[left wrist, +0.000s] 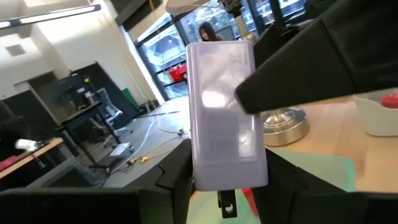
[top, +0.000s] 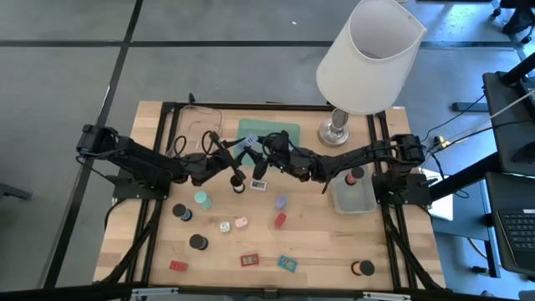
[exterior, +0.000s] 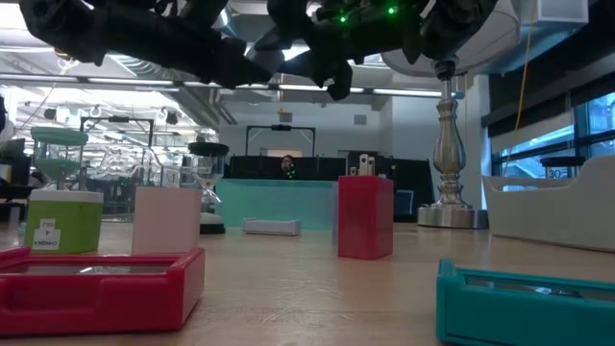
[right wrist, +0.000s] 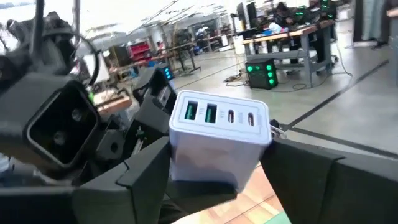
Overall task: Pick & Place Office items
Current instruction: Put the right blue charger adapter into the green bin
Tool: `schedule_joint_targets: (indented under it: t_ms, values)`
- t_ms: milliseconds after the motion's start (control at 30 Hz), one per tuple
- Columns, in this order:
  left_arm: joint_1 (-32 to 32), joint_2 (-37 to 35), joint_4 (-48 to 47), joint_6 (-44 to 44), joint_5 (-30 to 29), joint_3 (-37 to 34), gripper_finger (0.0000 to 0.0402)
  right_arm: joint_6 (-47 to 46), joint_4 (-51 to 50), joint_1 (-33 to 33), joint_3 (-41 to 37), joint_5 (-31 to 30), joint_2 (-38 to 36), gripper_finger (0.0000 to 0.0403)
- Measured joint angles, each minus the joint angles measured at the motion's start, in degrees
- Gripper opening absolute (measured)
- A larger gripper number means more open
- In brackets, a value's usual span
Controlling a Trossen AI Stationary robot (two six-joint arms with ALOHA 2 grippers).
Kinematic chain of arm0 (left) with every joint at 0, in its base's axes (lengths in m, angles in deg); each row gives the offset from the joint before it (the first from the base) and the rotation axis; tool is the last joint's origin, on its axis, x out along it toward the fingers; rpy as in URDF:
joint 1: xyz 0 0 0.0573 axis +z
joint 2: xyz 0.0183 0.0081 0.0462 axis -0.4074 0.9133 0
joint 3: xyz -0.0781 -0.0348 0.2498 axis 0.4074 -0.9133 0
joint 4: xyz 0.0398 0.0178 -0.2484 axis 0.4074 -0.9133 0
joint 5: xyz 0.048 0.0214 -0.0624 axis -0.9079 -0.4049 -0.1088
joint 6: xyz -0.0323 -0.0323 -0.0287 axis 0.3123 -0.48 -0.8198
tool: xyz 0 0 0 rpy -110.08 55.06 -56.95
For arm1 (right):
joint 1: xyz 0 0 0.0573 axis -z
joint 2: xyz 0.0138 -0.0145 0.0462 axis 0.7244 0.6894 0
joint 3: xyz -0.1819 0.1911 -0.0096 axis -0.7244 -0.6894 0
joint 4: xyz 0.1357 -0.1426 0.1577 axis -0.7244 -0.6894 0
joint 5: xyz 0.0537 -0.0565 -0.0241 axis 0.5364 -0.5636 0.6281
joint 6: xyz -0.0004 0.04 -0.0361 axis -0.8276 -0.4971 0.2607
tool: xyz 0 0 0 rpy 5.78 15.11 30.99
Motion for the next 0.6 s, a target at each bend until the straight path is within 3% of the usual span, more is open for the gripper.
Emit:
schedule_joint_targets:
  t_ms: [167, 400, 600]
  values:
    - [-0.11, 0.0, -0.25, -0.73, 2.13, 0.0, 0.0124, 1.62, -8.75, 0.39, 0.13, 2.66, -3.0, 0.0284]
    - [2.06, -0.07, -2.33, -5.37, 7.65, 0.07, 0.0124, -3.09, -46.29, 1.55, 6.3, 7.93, -11.9, 0.0319]
    - [7.81, -0.04, -8.19, -14.54, 19.48, 0.41, 0.0124, -6.23, -67.95, -0.08, 14.06, 9.85, -16.67, 0.0318]
